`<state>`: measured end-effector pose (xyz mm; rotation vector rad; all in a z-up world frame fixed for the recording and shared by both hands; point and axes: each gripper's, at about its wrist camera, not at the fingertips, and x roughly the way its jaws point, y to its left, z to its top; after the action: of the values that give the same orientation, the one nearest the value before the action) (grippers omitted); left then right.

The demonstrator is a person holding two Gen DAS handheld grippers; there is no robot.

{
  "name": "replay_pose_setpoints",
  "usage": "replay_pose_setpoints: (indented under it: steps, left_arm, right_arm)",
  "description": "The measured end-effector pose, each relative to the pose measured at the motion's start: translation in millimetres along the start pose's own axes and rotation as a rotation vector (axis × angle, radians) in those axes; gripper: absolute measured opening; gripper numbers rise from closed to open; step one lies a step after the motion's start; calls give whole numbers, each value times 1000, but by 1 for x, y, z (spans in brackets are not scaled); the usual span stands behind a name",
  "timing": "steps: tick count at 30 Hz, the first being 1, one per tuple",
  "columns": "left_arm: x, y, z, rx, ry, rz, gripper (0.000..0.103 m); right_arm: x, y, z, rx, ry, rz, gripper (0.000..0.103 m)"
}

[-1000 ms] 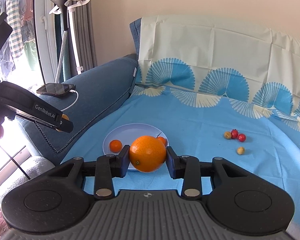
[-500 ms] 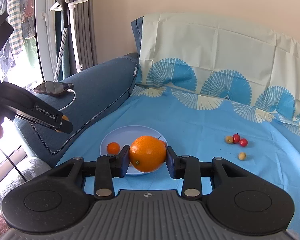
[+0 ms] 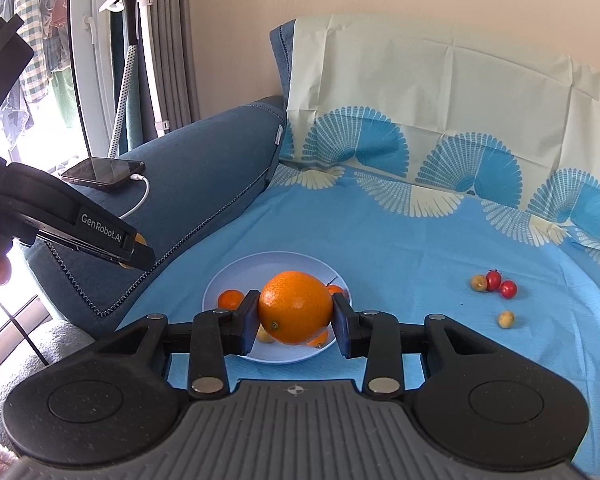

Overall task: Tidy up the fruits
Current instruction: 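Carry the brown fruit and orange to the plate and open both tools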

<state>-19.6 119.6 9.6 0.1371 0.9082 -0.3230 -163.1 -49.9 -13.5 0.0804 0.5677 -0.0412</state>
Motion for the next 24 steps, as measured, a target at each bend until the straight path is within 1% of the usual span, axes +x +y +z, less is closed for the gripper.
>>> replay_pose_setpoints:
  steps: [9, 24]
  left_arm:
    - [32, 0, 12, 6, 28, 6, 27]
    - [98, -12, 29, 20, 89, 31, 27]
  right_arm:
    - [37, -4, 1, 0, 42, -8, 39]
    - [109, 0, -4, -20, 124, 37, 39]
